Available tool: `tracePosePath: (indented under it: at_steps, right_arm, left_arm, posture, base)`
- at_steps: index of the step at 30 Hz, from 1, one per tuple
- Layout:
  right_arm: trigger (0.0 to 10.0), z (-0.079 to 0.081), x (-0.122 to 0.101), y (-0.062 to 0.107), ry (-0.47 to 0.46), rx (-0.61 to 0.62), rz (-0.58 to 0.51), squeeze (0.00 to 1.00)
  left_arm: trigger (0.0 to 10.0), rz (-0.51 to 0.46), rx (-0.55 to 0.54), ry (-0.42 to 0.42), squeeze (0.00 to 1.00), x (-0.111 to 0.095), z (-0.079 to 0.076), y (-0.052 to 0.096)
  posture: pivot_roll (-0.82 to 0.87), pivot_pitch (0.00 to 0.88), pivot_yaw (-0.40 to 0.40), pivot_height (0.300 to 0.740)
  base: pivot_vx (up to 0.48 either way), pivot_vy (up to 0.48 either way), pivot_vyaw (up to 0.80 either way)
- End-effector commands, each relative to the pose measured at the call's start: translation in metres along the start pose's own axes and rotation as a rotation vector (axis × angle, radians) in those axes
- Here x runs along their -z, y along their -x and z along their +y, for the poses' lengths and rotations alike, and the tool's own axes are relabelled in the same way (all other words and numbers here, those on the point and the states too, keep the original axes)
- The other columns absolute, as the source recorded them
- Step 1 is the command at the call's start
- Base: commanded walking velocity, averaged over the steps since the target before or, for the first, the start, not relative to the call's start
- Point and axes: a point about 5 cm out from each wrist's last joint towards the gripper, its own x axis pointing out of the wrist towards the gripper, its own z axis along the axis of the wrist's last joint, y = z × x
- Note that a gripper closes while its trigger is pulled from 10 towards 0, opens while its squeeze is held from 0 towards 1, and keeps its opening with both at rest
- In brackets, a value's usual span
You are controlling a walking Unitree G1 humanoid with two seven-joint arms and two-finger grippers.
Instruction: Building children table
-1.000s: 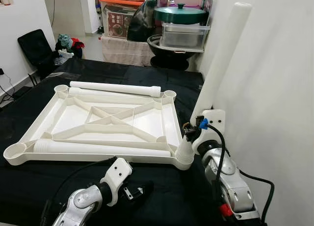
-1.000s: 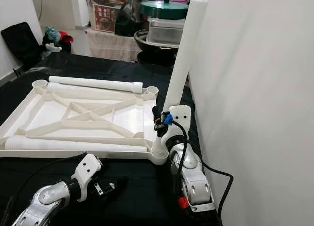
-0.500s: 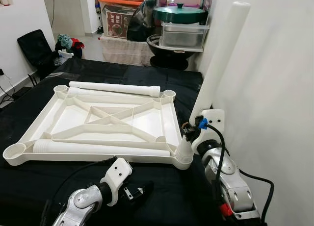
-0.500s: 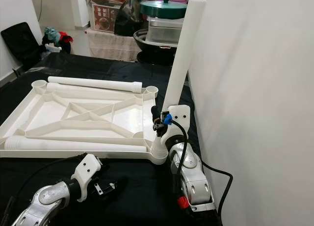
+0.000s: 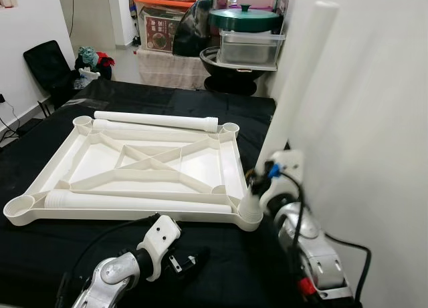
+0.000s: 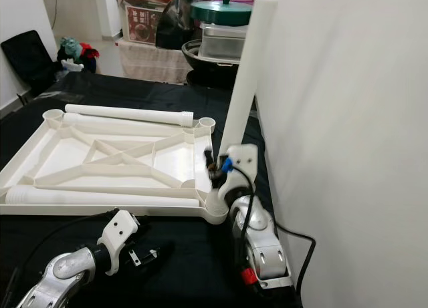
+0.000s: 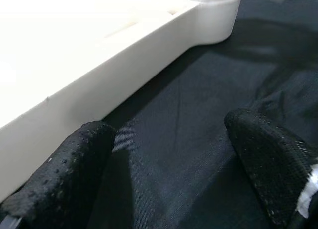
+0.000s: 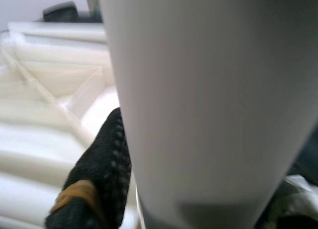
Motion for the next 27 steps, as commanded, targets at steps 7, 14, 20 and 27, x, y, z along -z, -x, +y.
tracePosePath:
  at_steps: [7, 14, 20, 27]
  right_arm:
    - [10.0, -0.001, -0.008, 0.000, 0.011, 0.000, -0.030, 0.60]
    - [10.0, -0.003, -0.012, 0.002, 0.000, -0.004, -0.063, 0.47]
    - [10.0, -0.004, -0.012, 0.002, -0.021, 0.002, -0.066, 0.00]
    - [10.0, -0.009, -0.022, 0.001, -0.041, 0.014, -0.102, 0.00]
  left_arm:
    - [10.0, 0.011, 0.019, -0.003, 0.00, 0.003, -0.003, -0.001]
    - [10.0, 0.011, 0.024, -0.004, 0.00, 0.003, -0.003, -0.002]
    - [10.0, 0.011, 0.025, -0.006, 0.00, 0.003, -0.002, -0.002]
    - [10.0, 0.012, 0.028, -0.008, 0.00, 0.003, -0.002, -0.002]
  posture:
    - [0.03, 0.000, -0.085, 0.740]
    - [0.03, 0.000, -0.082, 0.740]
    - [0.03, 0.000, -0.079, 0.740]
    - [0.03, 0.000, -0.076, 0.740]
  base:
    - [0.000, 0.000, 0.00]
    - [0.000, 0.000, 0.00]
    - [0.000, 0.000, 0.00]
    - [0.000, 0.000, 0.00]
